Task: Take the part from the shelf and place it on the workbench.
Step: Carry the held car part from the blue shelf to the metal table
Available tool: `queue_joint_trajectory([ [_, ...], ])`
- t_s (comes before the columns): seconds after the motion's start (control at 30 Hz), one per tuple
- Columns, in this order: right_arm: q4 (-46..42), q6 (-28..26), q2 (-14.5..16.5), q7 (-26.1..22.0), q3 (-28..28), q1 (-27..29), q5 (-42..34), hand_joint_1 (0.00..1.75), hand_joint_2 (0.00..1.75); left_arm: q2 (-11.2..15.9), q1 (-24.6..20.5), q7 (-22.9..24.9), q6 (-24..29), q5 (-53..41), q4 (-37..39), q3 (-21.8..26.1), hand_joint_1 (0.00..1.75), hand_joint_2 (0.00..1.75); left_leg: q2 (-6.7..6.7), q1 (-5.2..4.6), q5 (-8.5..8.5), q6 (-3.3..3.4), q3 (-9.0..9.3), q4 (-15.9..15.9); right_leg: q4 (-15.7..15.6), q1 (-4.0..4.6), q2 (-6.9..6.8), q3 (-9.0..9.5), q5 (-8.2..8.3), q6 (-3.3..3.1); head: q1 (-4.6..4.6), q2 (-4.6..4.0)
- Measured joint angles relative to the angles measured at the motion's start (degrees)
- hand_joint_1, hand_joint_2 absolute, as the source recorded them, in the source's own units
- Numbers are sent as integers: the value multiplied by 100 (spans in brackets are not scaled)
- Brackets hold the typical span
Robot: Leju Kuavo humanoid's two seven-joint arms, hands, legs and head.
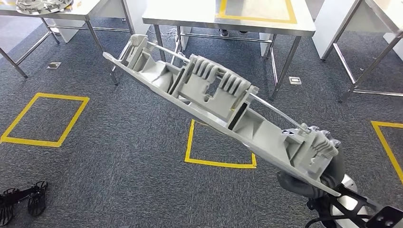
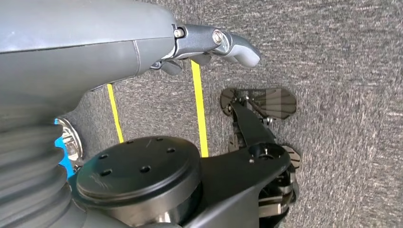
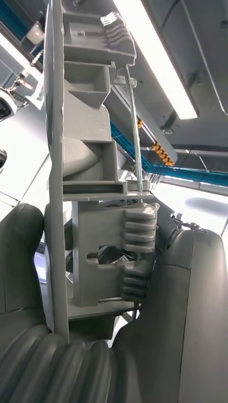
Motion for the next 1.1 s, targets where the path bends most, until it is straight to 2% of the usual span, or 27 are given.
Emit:
queue_joint_trajectory([
  [0.07, 0, -2, 1, 2, 1, -1, -2, 175, 175, 7, -4, -2, -5, 0, -5, 1, 0, 175, -6, 3, -134, -60, -67, 216, -45, -35, 15, 65, -2, -71, -20, 0],
  [0.1, 0, -3, 4, 2, 2, -1, -4, 175, 175, 9, -3, -2, -7, 0, -7, 1, 0, 175, -14, 9, -276, -82, -201, 504, -58, -47, 16, 98, -10, -101, -36, 0],
  [0.17, 1, -4, 10, 1, 4, -2, -8, 175, 175, 8, 3, 1, -9, 0, -4, 2, 0, 175, -20, 15, -583, -115, -610, 1273, -58, -44, 28, 134, -43, -139, -62, 0],
  [0.2, 2, -4, 13, 2, 5, 3, -8, 175, 175, 8, 10, 2, -10, 0, -3, 2, 0, 175, -20, 17, -636, -125, -780, 1545, -57, -42, 40, 152, -59, -145, -67, 0],
  [0.23, 3, -4, 14, 2, 7, 7, -7, 175, 175, 8, 17, 2, -12, 0, -2, 2, 0, 175, -21, 17, -571, -130, -860, 1619, -56, -42, 55, 175, -79, -141, -70, 0],
  [0.27, 4, -4, 14, 3, 8, 12, -5, 175, 175, 10, 21, 2, -13, 0, -1, 2, 0, 175, -21, 18, -394, -127, -831, 1464, -54, -44, 72, 206, -102, -130, -73, 0],
  [0.33, 6, -5, 16, 3, 8, 14, -6, 175, 175, 21, 24, 2, -13, 0, 1, 3, 0, 175, -36, 19, 70, -100, -541, 714, -48, -44, 95, 277, -164, -91, -81, 0],
  [0.37, 7, -5, 17, 2, 8, 12, -6, 175, 175, 26, 23, 2, -13, 0, 4, 3, 0, 175, -52, 18, 209, -75, -394, 363, -33, -34, 106, 296, -198, -62, -85, 0],
  [0.4, 8, -6, 19, 1, 9, 9, -5, 175, 175, 28, 19, 2, -13, 0, 7, 4, 0, 175, -67, 14, 270, -47, -301, 140, -24, -25, 113, 301, -222, -33, -85, 0],
  [0.5, 11, -16, 20, 3, 25, 3, 3, 175, 175, 24, 16, 4, -13, -1, 12, 7, 0, 175, -81, -3, 235, 59, -257, 33, -30, -20, 124, 303, -257, 70, -81, 0],
  [0.57, 13, -28, 20, 3, 37, -10, 9, 175, 175, 20, 15, 3, -13, -2, 10, 9, 0, 175, -76, 15, 222, 133, -219, 6, 113, -31, 94, 259, -347, 140, -68, 0],
  [0.6, 14, -32, 20, 2, 44, -21, 9, 175, 175, 19, 9, 3, -13, -2, 10, 13, 0, 175, -73, 27, 212, 162, -196, -6, 341, -38, 76, 147, -455, 169, -56, 0],
  [0.67, 21, -41, 20, -1, 64, -39, 7, 175, 175, 21, 1, 3, -13, -4, 10, 25, 0, 175, -70, 27, 175, 198, -168, -8, 1095, -50, 55, -287, -737, 207, -34, 0],
  [0.7, 31, -47, 20, -1, 74, -41, 6, 175, 175, 19, 3, 3, -13, -8, 10, 30, 0, 175, -70, 25, 155, 202, -151, -7, 1426, -54, 55, -508, -813, 216, -30, 0],
  [0.73, 45, -55, 20, 1, 85, -40, 6, 175, 175, 18, 9, 4, -13, -12, 11, 33, 0, 175, -70, 24, 131, 201, -125, -6, 1590, -55, 54, -650, -781, 217, -26, 0],
  [0.77, 58, -66, 20, 3, 93, -41, 7, 175, 175, 17, 15, 5, -13, -17, 12, 36, 0, 175, -71, 24, 105, 195, -92, -6, 1521, -55, 53, -676, -631, 210, -22, 0],
  [0.8, 69, -78, 20, 4, 100, -42, 8, 175, 175, 16, 18, 4, -13, -23, 12, 38, 0, 175, -72, 24, 75, 187, -48, -6, 1230, -53, 49, -583, -391, 193, -17, 0],
  [0.83, 75, -93, 20, 5, 105, -46, 9, 175, 175, 15, 20, 4, -13, -28, 12, 39, 0, 175, -73, 24, 44, 173, -5, -6, 816, -48, 35, -424, -140, 165, -13, 0],
  [0.87, 77, -107, 20, 4, 111, -55, 8, 175, 175, 13, 17, 2, -13, -32, 12, 40, 0, 175, -74, 14, 11, 149, 28, -1, 438, -30, 18, -266, 24, 132, -8, 0],
  [0.9, 78, -121, 20, 2, 119, -65, 5, 175, 175, 12, 14, 2, -13, -36, 12, 40, 0, 175, -74, 6, -15, 121, 48, 0, 170, -11, 5, -152, 113, 99, -7, 0],
  [0.97, 79, -154, 19, -1, 134, -85, -3, 175, 175, 10, 10, 2, -13, -43, 12, 42, 0, 175, -66, -5, -52, 53, 70, -18, 24, 26, 10, -88, 81, 36, -8, 0],
  [1.03, 79, -192, 17, 2, 144, -90, -9, 175, 175, 13, 5, 1, -12, -48, 8, 42, 0, 175, -50, -5, -93, -16, 100, -21, -13, 5, 37, -45, 70, -31, -11, 0],
  [1.1, 79, -222, 17, 3, 152, -95, -8, 175, 175, 18, -2, 3, -12, -48, 3, 43, 0, 175, -47, -4, -256, -68, -28, 292, -63, -33, 40, 38, 49, -103, -38, 0],
])
